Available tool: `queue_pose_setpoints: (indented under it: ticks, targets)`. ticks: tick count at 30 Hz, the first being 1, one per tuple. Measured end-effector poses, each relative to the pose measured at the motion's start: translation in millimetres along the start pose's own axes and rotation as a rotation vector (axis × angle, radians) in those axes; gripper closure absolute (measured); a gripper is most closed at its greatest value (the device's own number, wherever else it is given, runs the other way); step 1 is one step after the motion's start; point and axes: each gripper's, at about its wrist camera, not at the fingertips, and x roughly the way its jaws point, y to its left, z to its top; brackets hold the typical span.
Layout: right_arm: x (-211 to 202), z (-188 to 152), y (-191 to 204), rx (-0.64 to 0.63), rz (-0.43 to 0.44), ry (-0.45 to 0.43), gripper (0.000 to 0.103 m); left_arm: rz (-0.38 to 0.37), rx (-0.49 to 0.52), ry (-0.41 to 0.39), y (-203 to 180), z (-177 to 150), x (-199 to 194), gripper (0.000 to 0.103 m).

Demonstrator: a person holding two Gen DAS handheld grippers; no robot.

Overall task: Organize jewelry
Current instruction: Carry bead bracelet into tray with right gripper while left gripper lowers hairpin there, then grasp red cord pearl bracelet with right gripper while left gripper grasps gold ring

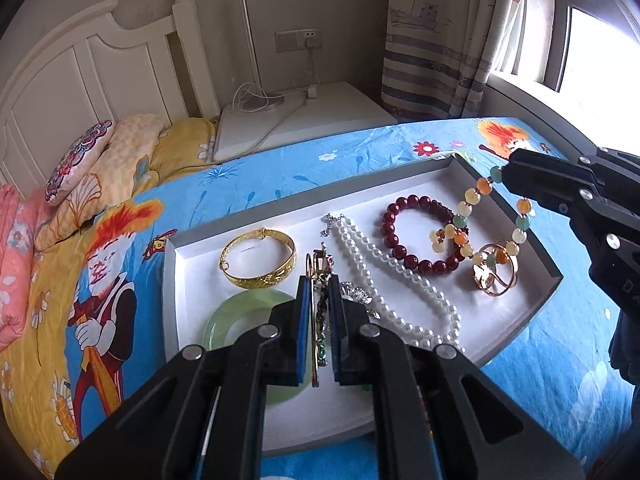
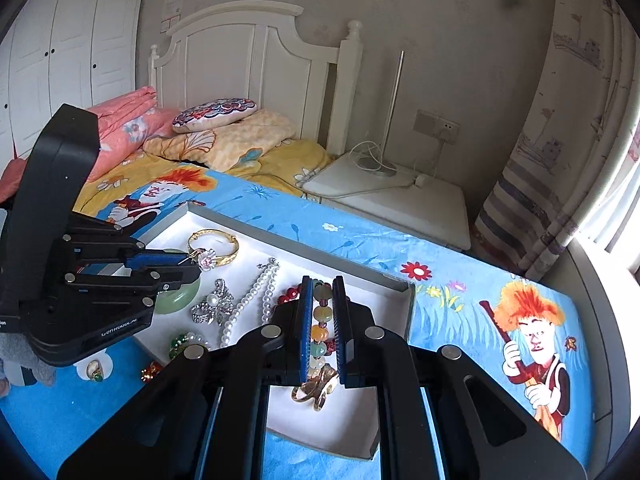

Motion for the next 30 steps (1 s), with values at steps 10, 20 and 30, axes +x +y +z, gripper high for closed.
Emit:
queue_pose_setpoints:
  ticks: [10,20,30]
  targets:
    - [30.2,6.8,-14.6,0.097,0.034,0.025,0.093,0.013,-0.013,0.007,2.5,8.4,17.4,0.094]
    - [35.8,7.4,-25.0,0.148,0.033,0.023,0.071,0.022,-0.024,0.008,6.7,7.4,21.8,0.086]
    - [11.7,-5.1,-24.2,0.134,0.077,-0.004,0.045,0.047,-0.042,-0.034,10.5,2.1,6.1,0.042]
